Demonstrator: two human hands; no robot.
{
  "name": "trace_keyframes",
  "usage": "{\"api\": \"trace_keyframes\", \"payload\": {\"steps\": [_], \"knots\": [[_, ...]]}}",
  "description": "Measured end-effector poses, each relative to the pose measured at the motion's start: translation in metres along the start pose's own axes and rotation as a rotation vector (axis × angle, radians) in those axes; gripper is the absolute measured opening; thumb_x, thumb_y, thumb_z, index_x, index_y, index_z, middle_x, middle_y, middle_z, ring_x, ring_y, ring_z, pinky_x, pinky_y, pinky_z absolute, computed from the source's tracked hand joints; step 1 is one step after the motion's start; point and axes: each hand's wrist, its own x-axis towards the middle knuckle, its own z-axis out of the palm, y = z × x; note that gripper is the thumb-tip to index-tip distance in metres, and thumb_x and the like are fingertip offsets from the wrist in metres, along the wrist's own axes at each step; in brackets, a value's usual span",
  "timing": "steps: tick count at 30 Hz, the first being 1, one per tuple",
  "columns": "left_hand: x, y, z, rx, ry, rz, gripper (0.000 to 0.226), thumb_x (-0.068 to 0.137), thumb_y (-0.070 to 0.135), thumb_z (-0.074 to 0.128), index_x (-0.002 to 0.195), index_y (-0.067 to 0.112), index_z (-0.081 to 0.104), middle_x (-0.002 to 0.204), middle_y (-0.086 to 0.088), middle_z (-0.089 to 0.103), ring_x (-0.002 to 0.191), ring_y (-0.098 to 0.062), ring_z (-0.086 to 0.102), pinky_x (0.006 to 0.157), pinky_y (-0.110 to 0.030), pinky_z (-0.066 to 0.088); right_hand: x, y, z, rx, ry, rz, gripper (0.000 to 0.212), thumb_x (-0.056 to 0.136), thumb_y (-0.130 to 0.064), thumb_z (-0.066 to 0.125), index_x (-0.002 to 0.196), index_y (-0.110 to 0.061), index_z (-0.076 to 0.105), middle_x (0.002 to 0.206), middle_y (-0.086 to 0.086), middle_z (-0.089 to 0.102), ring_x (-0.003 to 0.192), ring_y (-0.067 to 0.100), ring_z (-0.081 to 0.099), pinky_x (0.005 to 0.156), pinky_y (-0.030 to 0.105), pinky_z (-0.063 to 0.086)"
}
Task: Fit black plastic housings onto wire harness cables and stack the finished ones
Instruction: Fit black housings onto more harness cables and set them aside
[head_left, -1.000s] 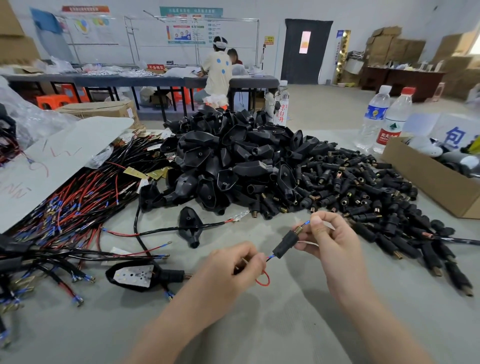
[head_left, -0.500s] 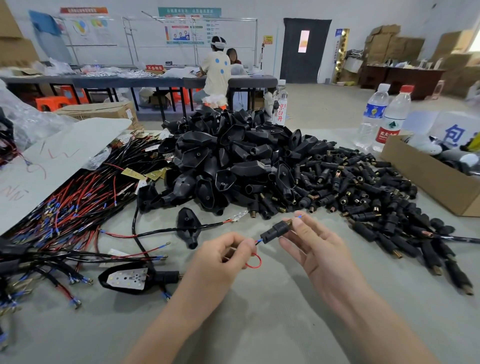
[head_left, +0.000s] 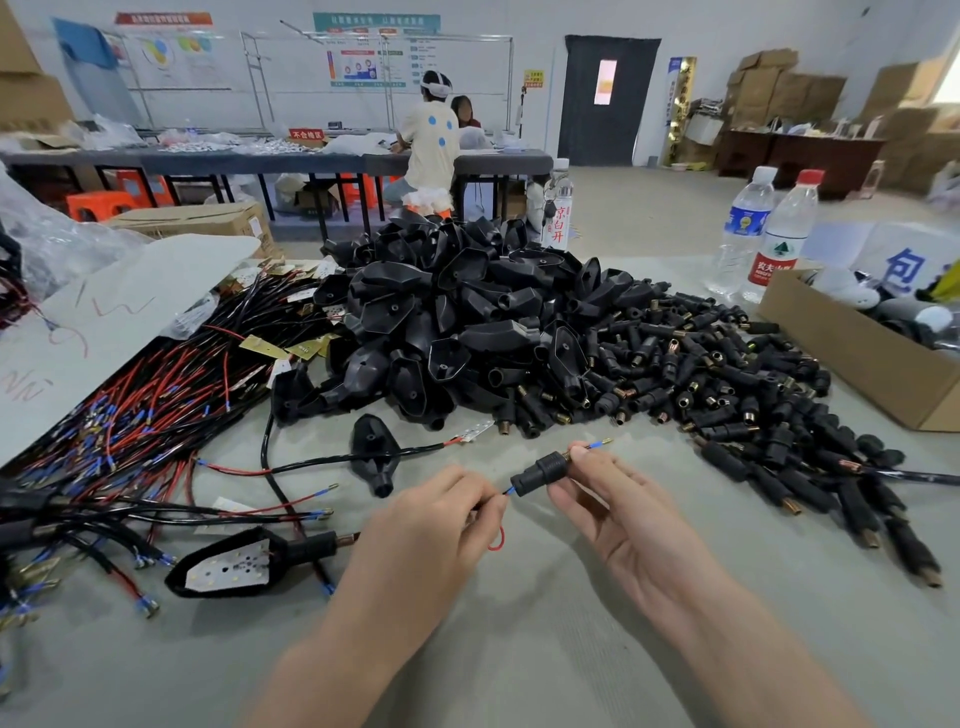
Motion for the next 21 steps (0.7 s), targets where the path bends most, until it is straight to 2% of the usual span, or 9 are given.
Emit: {"api": "trace_keyframes", "payload": {"steps": [3,5,9,11,14,17,19,21], "knots": [[0.0035,0.0004,-0.0004,0.182,0.068,0.153,0.028,0.099,0.028,0.049,0.077,0.019,0.064,0.08,0.008,0.06,0.06,-0.014,0.054,0.055,-0.034,0.049,0.0006,0.0002,-0.0015,-0.012,0.001,0.012,0.019,0.075,-0.014,0.075,0.09,-0.003,0.07,0.087,0.012,0.073,0.072,0.016,0.073,0.066,0.023,0.06],[0.0051,-0.0002,0.0002,0.297,0.095,0.22,0.034,0.099,0.028,0.043,0.077,0.017,0.066,0.077,0.006,0.061,0.054,-0.014,0.051,0.05,-0.029,0.047,0.0018,0.0008,-0.0029,-0.025,0.011,0.02,0.018,0.075,-0.015,0.076,0.087,-0.003,0.071,0.087,0.013,0.073,0.071,0.017,0.072,0.066,0.024,0.06],[0.003,-0.0006,-0.0027,0.329,0.093,0.237,0.03,0.101,0.026,0.045,0.077,0.019,0.061,0.071,0.011,0.051,0.051,-0.004,0.032,0.046,-0.016,0.025,0.0042,0.0034,-0.0058,-0.049,0.035,0.034,0.013,0.072,-0.018,0.077,0.077,-0.007,0.076,0.084,0.012,0.073,0.07,0.017,0.072,0.064,0.024,0.06],[0.0019,-0.0014,-0.0026,0.318,0.087,0.23,0.028,0.101,0.026,0.046,0.079,0.018,0.06,0.07,0.011,0.048,0.052,-0.004,0.027,0.042,-0.018,0.027,0.0046,0.0044,-0.0063,-0.052,0.031,0.035,0.014,0.072,-0.019,0.078,0.077,-0.007,0.076,0.084,0.011,0.073,0.071,0.016,0.072,0.066,0.023,0.059],[0.0013,-0.0033,-0.0018,0.248,0.087,0.203,0.036,0.102,0.032,0.036,0.079,0.017,0.059,0.065,0.012,0.042,0.044,-0.011,0.037,0.036,-0.026,0.037,0.0045,0.0055,-0.0061,-0.059,0.009,0.013,0.024,0.075,-0.021,0.077,0.089,-0.003,0.071,0.088,0.011,0.074,0.074,0.015,0.072,0.07,0.023,0.059],[0.0006,-0.004,-0.0021,0.1,0.017,0.074,0.038,0.105,0.043,0.033,0.083,0.019,0.053,0.06,0.011,0.032,0.05,-0.014,0.04,0.046,-0.029,0.038,0.0029,0.0063,-0.003,-0.072,-0.013,-0.032,0.026,0.078,-0.021,0.074,0.095,-0.004,0.066,0.089,0.01,0.074,0.077,0.014,0.072,0.073,0.022,0.058],[-0.0002,-0.0062,0.001,-0.034,-0.086,-0.01,0.033,0.102,0.046,0.031,0.087,0.023,0.05,0.061,0.011,0.039,0.061,-0.013,0.044,0.056,-0.028,0.037,0.0017,0.0067,0.0004,-0.062,-0.014,-0.049,0.021,0.079,-0.018,0.073,0.094,-0.006,0.066,0.088,0.009,0.073,0.079,0.015,0.072,0.072,0.022,0.059],[-0.0001,-0.0054,0.0019,-0.179,-0.127,-0.065,0.034,0.102,0.047,0.032,0.088,0.024,0.053,0.069,0.013,0.053,0.072,-0.009,0.054,0.067,-0.03,0.045,0.0008,0.0074,0.0026,-0.055,-0.005,-0.06,0.013,0.082,-0.013,0.07,0.092,-0.006,0.066,0.088,0.01,0.072,0.079,0.016,0.072,0.071,0.022,0.059]]}}
